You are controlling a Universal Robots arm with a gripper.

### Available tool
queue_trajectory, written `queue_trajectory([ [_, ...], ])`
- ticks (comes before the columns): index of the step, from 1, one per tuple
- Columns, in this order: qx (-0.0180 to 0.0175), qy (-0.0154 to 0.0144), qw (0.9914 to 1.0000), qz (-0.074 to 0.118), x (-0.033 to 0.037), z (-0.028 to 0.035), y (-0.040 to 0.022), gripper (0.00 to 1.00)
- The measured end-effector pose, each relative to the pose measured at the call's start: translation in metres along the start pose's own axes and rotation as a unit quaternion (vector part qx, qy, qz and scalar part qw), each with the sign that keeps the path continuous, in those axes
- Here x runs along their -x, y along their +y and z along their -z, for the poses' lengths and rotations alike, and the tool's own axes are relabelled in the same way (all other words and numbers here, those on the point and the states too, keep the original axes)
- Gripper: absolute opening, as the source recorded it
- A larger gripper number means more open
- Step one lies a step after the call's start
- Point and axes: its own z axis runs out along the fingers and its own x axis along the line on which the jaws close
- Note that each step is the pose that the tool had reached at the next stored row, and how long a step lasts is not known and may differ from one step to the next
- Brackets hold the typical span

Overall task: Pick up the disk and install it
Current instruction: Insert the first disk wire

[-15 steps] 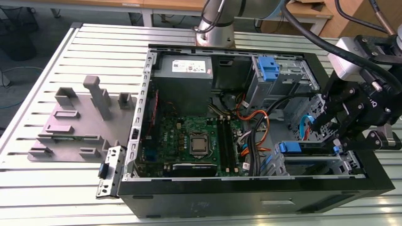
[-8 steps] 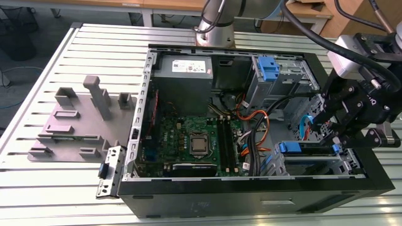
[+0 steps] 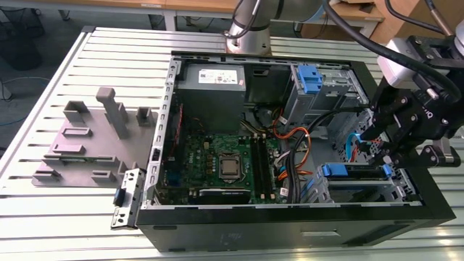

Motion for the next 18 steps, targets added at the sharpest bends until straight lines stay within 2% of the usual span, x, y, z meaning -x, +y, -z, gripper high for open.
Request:
queue_trajectory([
  [5, 0.0001, -0.0001, 1.0, 0.001, 0.0068, -0.001, 0.0001, 0.48],
  [10, 0.0001, 0.0002, 1.0, 0.001, 0.0084, -0.0045, 0.0, 0.48],
  [15, 0.0, 0.0033, 0.99999, 0.001, 0.0092, -0.0105, -0.0005, 0.48],
  [18, 0.0, 0.0049, 0.99999, 0.001, 0.0094, -0.0117, -0.0023, 0.48],
])
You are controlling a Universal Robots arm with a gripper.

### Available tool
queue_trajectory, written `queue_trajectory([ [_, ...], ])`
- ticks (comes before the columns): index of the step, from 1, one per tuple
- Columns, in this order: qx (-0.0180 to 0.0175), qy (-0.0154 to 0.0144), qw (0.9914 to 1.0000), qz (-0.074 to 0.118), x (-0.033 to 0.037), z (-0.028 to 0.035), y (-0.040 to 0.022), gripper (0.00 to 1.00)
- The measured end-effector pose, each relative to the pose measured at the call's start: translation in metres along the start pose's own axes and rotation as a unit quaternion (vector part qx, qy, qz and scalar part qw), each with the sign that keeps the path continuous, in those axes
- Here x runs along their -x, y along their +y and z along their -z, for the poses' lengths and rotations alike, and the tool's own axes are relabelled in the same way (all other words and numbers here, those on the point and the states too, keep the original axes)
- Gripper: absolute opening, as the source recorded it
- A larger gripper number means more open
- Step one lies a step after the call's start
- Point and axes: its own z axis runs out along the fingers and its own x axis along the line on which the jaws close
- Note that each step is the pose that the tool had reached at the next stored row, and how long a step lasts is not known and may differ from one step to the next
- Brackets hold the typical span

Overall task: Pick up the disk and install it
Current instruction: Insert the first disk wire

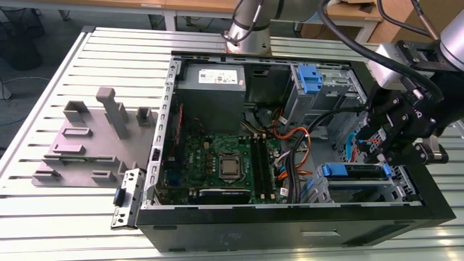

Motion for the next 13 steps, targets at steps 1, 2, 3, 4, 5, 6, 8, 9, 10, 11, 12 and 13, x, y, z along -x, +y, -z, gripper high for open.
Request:
queue_trajectory([
  [1, 0.0, 0.0004, 1.0, 0.0, 0.0, -0.0001, -0.0007, 0.48],
  [2, 0.0, 0.0008, 1.0, 0.0, 0.0, -0.0002, -0.0012, 0.48],
  [3, 0.0, 0.0012, 1.0, 0.0, 0.0001, -0.0004, -0.0017, 0.48],
  [4, 0.0, 0.0017, 1.0, 0.0, 0.0001, -0.0006, -0.002, 0.48],
  [5, 0.0, 0.0023, 1.0, 0.0, 0.0, -0.0007, -0.0021, 0.48],
  [6, -0.0001, 0.0024, 1.0, 0.0, 0.0, -0.0007, -0.0021, 0.48],
  [8, -0.0001, 0.0025, 1.0, 0.0, 0.0, -0.0007, -0.0021, 0.48],
  [9, -0.0001, 0.0026, 1.0, 0.0, 0.0, -0.0007, -0.0021, 0.48],
  [10, -0.0001, 0.0026, 1.0, 0.0, 0.0, -0.0007, -0.0021, 0.48],
  [11, -0.0001, 0.0026, 1.0, 0.0, 0.0, -0.0007, -0.0021, 0.48],
  [12, -0.0001, 0.0027, 1.0, 0.0, 0.0, -0.0006, -0.0021, 0.48],
  [13, -0.0001, 0.0027, 1.0, 0.0, 0.0, -0.0007, -0.0021, 0.47],
])
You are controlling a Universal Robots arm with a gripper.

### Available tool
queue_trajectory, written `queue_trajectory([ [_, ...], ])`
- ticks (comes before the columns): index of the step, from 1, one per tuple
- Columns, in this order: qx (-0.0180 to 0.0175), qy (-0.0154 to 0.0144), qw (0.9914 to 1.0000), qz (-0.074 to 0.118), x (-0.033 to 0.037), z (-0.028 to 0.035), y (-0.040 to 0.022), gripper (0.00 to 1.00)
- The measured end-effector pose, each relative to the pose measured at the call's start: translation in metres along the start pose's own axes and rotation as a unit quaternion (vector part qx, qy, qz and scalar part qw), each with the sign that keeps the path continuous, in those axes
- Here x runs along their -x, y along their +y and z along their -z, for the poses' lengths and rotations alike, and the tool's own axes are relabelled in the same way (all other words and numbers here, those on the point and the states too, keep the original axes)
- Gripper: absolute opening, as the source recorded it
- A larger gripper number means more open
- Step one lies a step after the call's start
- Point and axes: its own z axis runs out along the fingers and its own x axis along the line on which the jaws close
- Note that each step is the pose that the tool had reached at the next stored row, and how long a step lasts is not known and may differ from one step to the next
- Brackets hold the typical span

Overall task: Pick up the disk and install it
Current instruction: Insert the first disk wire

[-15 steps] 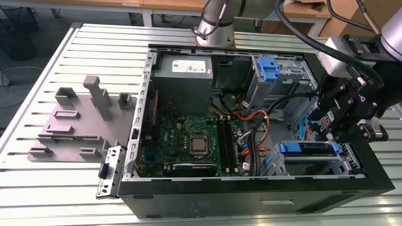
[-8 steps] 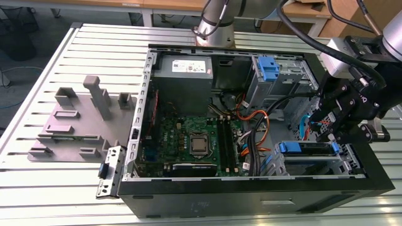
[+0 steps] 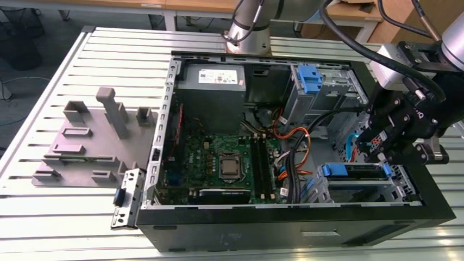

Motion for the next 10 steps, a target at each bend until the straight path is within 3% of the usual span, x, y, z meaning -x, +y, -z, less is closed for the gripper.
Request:
queue_trajectory([
  [4, 0.0, 0.0002, 1.0, 0.0, 0.0, 0.0, 0.0, 0.29],
  [5, 0.0, 0.0002, 1.0, 0.0, 0.0, 0.0, 0.0, 0.29],
  [7, 0.0, 0.0003, 1.0, 0.0, 0.0, 0.0, 0.0, 0.17],
  [10, 0.0, 0.0005, 1.0, 0.0, 0.0, 0.0, 0.0, 0.16],
])
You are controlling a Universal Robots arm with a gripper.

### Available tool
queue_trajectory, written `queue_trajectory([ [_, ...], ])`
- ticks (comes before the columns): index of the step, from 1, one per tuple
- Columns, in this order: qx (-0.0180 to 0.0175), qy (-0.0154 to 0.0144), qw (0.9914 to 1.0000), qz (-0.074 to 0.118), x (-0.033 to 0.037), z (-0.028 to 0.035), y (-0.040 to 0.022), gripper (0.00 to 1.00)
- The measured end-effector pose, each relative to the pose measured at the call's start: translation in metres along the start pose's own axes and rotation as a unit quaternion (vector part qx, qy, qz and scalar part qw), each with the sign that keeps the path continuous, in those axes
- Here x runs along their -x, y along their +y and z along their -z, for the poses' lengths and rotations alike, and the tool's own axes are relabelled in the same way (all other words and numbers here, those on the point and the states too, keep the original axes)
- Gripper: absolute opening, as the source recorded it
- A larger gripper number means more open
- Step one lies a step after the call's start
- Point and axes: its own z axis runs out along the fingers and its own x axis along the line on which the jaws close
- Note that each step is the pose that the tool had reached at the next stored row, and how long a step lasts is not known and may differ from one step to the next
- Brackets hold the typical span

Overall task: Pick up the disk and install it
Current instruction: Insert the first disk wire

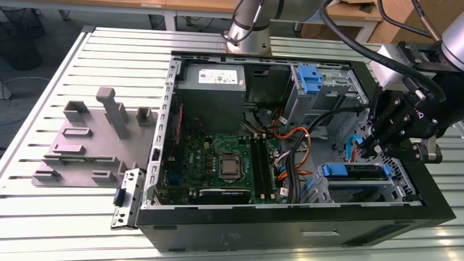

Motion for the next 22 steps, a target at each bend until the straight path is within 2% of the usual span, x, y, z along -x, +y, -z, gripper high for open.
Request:
queue_trajectory([
  [14, 0.0, 0.0008, 1.0, 0.0, 0.0, -0.0003, 0.0, 0.16],
  [22, -0.0001, 0.0005, 1.0, 0.0, -0.006, -0.0085, -0.0005, 0.16],
])
